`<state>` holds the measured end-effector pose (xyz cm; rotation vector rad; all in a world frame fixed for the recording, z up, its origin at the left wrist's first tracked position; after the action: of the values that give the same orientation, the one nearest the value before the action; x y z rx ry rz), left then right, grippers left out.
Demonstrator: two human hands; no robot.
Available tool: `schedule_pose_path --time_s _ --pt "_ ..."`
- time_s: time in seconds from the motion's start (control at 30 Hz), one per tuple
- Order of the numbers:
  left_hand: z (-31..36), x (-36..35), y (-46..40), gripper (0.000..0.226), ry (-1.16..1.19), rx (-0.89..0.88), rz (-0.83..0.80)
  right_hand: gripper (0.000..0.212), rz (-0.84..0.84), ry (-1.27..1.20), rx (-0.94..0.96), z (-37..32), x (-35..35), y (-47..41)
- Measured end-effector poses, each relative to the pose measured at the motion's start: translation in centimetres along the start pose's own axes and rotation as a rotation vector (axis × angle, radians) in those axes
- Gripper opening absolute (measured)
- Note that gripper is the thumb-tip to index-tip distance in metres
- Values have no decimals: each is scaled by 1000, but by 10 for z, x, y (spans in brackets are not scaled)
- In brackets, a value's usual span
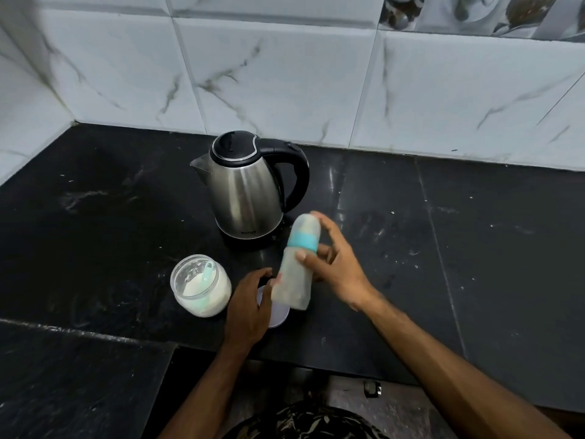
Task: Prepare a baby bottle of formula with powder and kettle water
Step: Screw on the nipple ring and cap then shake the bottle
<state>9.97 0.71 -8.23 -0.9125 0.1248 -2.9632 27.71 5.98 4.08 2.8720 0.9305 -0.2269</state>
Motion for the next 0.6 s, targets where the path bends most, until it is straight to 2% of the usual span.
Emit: schedule_pose_path --time_s 0.03,0.07,0.17,0.23,0.3,0.37,0.4,0.43,0.53,0.6 --pt "0 0 0 40 0 -2 -1 73 -41 44 -7 1 -1 1" --pt "1 0 0 40 -4 0 1 71 -13 33 23 -2 1 -2" --pt "2 0 0 46 -10 20 8 60 278 -224 153 -12 13 -15" --pt "2 0 1 46 -11 22 8 56 348 -326 191 -11 17 -18" --pt "2 -1 0 44 -20 16 9 60 226 -186 125 -7 12 -12" --pt "0 0 1 41 -2 35 13 71 -27 42 20 -2 2 -5" --pt "-1 0 1 40 9 38 10 75 -89 96 3 -1 1 -4" --pt "-1 0 1 40 7 29 11 77 -70 91 23 -4 3 -5" --pt "1 -1 0 44 -15 22 6 64 245 -113 149 -17 20 -15" --pt "4 -2 0 45 -9 26 -2 61 341 -193 200 -18 27 -18"
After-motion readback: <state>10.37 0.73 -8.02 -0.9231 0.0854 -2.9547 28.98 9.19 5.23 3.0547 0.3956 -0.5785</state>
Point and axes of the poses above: each hand's wrist, its own y-axis away from the middle knuckle, its own x-axis out of the back of the hand, z = x × y, the point moved 2 cm from there along -y, towards the middle knuckle, and after that the axes turned 15 degrees about -z, right-handed, at the moved point
